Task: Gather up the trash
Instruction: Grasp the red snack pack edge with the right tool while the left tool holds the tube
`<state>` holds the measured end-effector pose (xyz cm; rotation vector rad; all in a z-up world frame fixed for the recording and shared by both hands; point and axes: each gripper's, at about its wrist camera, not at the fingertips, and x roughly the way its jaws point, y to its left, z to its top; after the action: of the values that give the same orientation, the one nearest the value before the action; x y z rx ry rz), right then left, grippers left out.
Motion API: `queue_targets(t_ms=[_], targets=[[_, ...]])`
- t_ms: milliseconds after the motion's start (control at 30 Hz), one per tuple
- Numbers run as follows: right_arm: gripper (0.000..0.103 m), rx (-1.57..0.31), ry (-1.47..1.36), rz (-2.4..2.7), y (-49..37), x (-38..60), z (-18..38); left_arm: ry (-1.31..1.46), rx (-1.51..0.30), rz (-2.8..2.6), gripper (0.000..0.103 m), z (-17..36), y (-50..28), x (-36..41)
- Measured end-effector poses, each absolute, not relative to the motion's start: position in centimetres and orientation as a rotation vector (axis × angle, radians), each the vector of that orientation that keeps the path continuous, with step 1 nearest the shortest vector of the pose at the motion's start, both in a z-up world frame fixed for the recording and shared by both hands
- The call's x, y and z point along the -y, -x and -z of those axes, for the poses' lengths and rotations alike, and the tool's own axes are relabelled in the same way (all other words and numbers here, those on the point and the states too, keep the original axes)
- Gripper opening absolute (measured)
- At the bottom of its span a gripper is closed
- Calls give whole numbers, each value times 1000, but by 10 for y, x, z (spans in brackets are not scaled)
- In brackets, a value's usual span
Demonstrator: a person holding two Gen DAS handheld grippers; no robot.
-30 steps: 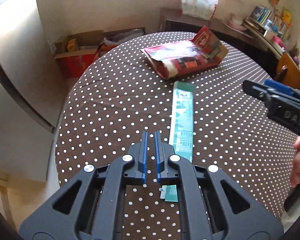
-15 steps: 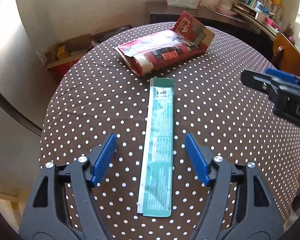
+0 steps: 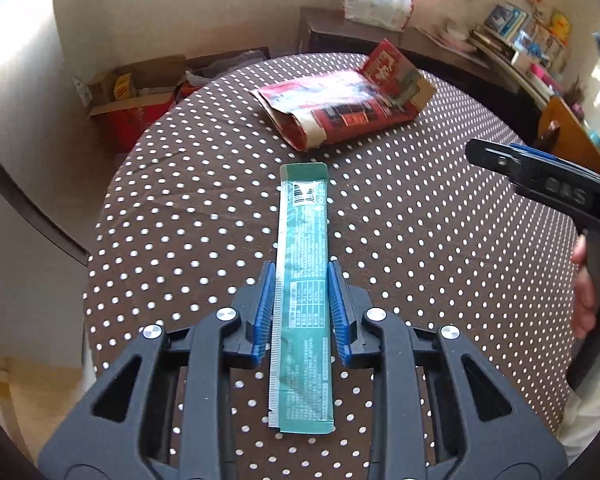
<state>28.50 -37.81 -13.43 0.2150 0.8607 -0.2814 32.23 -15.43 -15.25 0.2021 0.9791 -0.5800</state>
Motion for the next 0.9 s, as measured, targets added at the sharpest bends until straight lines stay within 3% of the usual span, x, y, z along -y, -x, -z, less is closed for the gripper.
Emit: queue_targets(t_ms=[567, 600, 633, 700, 900], targets=[[67, -884, -276, 285, -382, 409, 149, -98, -895, 429, 27, 123, -389, 120], [58, -877, -299, 279, -387, 414, 152, -91, -893, 427, 27, 122, -393, 119], [38, -878, -310, 271, -389, 416, 155, -81, -898, 422, 27, 123, -398, 116], [15, -896, -327, 239, -394, 420, 161, -83, -897, 399, 27, 122, -404, 114], [7, -837, -307, 209, -374, 404, 146, -71, -895, 389, 27, 120, -407, 109]])
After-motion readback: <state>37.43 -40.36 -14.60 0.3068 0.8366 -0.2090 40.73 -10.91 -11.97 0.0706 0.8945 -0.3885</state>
